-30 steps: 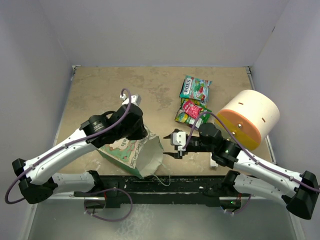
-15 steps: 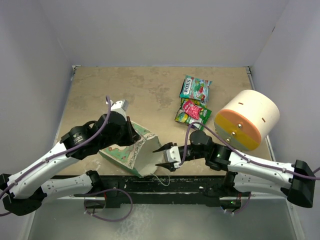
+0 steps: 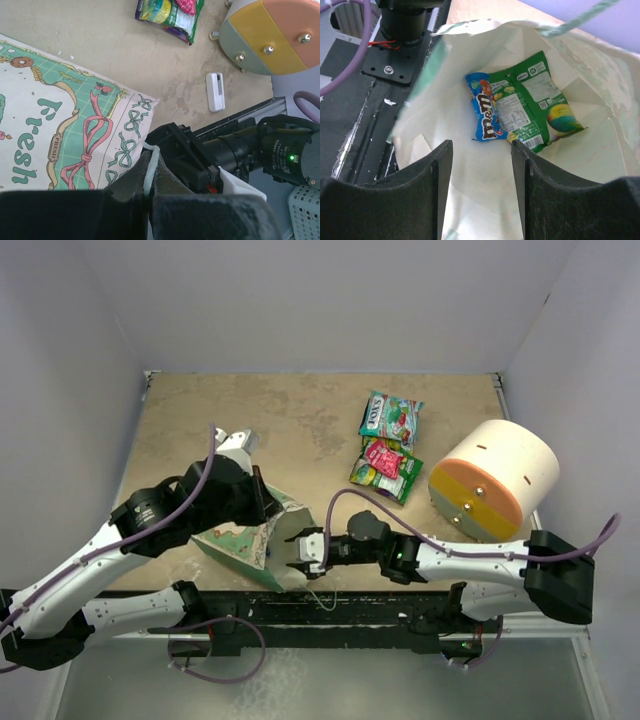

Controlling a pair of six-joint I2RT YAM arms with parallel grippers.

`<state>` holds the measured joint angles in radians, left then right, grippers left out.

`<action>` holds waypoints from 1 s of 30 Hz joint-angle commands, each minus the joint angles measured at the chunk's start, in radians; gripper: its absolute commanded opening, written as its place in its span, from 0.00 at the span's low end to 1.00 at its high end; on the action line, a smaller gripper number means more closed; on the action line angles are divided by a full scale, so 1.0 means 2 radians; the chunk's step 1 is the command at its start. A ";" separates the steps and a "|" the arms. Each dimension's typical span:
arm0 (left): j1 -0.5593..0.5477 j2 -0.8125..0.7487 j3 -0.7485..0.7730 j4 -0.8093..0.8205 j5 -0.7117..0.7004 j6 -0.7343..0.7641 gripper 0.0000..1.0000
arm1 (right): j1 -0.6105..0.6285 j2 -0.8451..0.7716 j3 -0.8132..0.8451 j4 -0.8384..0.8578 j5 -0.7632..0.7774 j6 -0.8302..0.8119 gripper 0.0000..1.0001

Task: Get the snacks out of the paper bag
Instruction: Take out the snack from the paper bag.

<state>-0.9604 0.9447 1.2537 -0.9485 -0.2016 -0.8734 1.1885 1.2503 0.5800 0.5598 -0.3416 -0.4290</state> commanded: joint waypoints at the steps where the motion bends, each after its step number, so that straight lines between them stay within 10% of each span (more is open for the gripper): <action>1: 0.001 -0.003 0.027 0.010 0.013 0.036 0.00 | 0.022 0.019 0.017 0.053 0.026 0.007 0.53; 30: 0.001 -0.038 -0.003 -0.005 0.046 0.021 0.00 | 0.044 0.331 0.095 0.332 0.083 -0.016 0.57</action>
<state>-0.9604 0.8478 1.2541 -1.0309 -0.1593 -0.8486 1.2716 1.8511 0.7132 1.0630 -0.2024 -0.4961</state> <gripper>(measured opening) 0.007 0.559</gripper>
